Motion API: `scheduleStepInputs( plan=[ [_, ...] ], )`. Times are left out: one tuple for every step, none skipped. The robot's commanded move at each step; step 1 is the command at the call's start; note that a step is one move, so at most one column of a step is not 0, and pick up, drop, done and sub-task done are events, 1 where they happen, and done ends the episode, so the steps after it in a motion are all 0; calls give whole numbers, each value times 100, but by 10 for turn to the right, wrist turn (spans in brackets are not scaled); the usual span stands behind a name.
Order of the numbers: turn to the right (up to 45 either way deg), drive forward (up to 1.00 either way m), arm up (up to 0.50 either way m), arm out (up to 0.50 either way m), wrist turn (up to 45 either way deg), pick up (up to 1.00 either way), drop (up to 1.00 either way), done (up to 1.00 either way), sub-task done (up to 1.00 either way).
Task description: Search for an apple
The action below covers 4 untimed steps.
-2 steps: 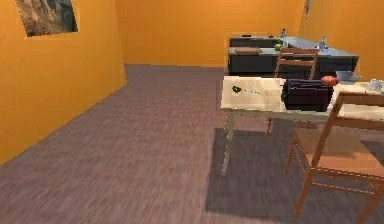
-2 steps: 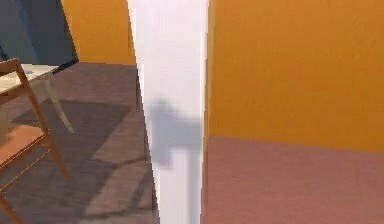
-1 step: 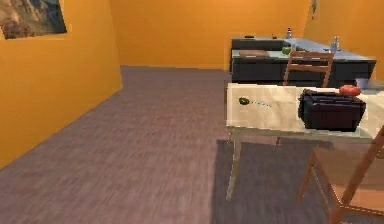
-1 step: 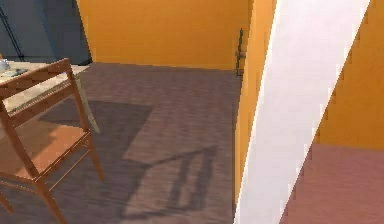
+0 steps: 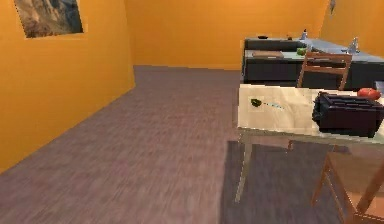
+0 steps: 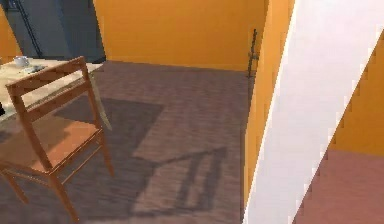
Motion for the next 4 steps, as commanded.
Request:
scheduleStepInputs(
  plan=[
    [0, 100, 0, 0, 0, 0, 0, 0, 0],
    [-120, 0, 0, 0, 0, 0, 0, 0, 0],
    [0, 15, 0, 0, 0, 0, 0, 0, 0],
    [240, 0, 0, 0, 0, 0, 0, 0, 0]
  ],
)
